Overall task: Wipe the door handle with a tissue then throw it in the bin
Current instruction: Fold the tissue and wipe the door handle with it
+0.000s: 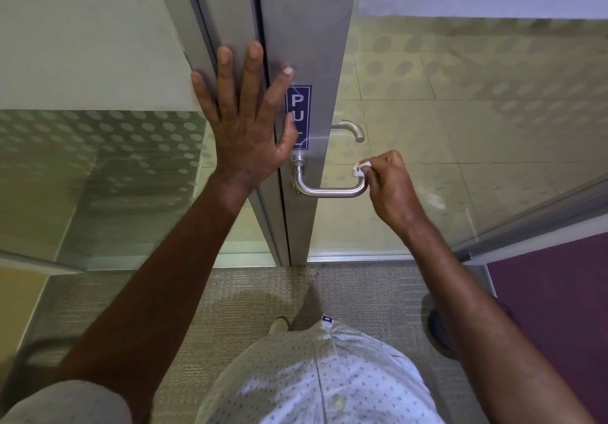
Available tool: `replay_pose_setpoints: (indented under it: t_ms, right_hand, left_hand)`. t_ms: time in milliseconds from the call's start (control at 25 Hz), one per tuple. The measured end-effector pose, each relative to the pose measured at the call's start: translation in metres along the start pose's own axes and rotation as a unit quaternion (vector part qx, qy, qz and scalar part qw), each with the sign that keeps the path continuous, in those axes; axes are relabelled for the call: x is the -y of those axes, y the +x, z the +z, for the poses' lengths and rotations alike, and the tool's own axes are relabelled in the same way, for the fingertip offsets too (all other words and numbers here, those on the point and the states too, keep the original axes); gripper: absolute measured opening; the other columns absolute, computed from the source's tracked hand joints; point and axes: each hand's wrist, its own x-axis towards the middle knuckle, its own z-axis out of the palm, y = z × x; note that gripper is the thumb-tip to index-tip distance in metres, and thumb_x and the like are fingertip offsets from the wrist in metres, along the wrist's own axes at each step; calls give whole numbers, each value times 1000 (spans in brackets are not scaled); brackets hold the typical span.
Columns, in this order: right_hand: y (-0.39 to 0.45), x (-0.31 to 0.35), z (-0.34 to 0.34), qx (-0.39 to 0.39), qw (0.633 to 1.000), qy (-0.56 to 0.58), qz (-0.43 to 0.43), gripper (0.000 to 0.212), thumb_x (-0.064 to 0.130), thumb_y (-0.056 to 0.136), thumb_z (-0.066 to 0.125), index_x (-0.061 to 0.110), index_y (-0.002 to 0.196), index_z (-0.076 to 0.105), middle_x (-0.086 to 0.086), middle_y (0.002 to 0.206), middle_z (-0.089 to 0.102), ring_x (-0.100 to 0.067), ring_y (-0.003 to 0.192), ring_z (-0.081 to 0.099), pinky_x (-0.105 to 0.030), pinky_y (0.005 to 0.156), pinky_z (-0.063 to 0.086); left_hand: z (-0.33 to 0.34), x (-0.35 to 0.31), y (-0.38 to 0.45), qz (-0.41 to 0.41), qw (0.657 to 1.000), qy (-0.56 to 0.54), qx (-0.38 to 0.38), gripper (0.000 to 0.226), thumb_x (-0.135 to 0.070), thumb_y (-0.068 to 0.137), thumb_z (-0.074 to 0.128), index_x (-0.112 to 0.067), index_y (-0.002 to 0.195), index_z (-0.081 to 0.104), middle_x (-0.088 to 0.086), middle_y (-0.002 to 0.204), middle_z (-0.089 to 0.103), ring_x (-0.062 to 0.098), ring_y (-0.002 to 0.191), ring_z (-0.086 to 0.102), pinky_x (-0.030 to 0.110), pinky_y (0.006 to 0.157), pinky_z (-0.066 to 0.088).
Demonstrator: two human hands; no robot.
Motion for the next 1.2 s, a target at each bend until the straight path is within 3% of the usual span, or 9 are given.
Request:
replay_pose_setpoints:
  t_ms: [40,120,240,320,440,560,1000,1120,1200]
  right_hand:
    - [-1,-2,3,2,999,35,28,26,17,108,53,15,105,79,9,92,57,-13,96,56,1,81,36]
    - [-7,-6,9,27,972,196,128,34,24,110,50,22,93,79,18,76,62,-5,79,54,-4,71,41]
    - [-14,-4,18,23,813,504,291,39,14,109,52,19,87,84,10,75,62,-7,68,49,-15,60,48]
    - [-22,1,25,13,723,596,349,30,7,109,49,13,100,78,1,82,63,-9,68,53,-17,58,51]
    - [-42,9,36,17,655,652,382,25,8,111,42,11,109,67,-3,83,63,-11,72,58,-19,60,55]
    - [-56,19,44,3,632,673,384,23,9,111,43,11,112,67,-2,85,67,-12,76,61,-20,65,55]
    - [-60,72,76,48,625,681,379,15,-1,106,52,1,109,67,-8,90,71,-15,81,67,-22,75,63]
    - [-62,60,64,6,606,693,391,12,-3,104,56,-1,106,68,-11,90,72,-17,82,68,-25,81,65]
    - [-67,47,54,-64,603,696,385,9,-3,101,61,0,104,69,-11,89,72,-15,78,70,-26,81,65]
  left_hand:
    - [0,0,0,0,1000,1,0,70,-44,95,66,-29,155,33,17,159,24,50,143,23,53,127,-18]
    - [0,0,0,-2,1000,2,-1,69,-43,96,66,-29,155,33,17,159,24,50,143,24,53,127,-17]
    - [1,-1,1,-1,1000,4,-1,67,-44,96,64,-29,155,34,17,159,24,51,143,24,53,128,-17]
    - [2,0,0,-1,1000,0,-1,66,-45,97,63,-29,155,35,17,159,24,51,144,24,52,128,-17]
    - [2,1,0,0,1000,1,-4,66,-46,97,63,-29,154,35,17,159,24,50,143,24,52,128,-18]
    - [3,1,0,2,1000,-5,-4,65,-46,97,61,-29,154,35,17,158,25,50,143,24,52,127,-18]
    - [0,1,0,7,1000,-19,0,67,-42,96,66,-28,154,36,15,159,25,48,144,24,53,127,-18]
    - [0,1,1,13,1000,-22,1,69,-41,94,67,-28,154,36,15,158,26,47,144,25,53,126,-19]
    - [0,2,1,16,1000,-22,0,69,-41,94,67,-28,155,35,14,159,25,46,144,24,53,126,-19]
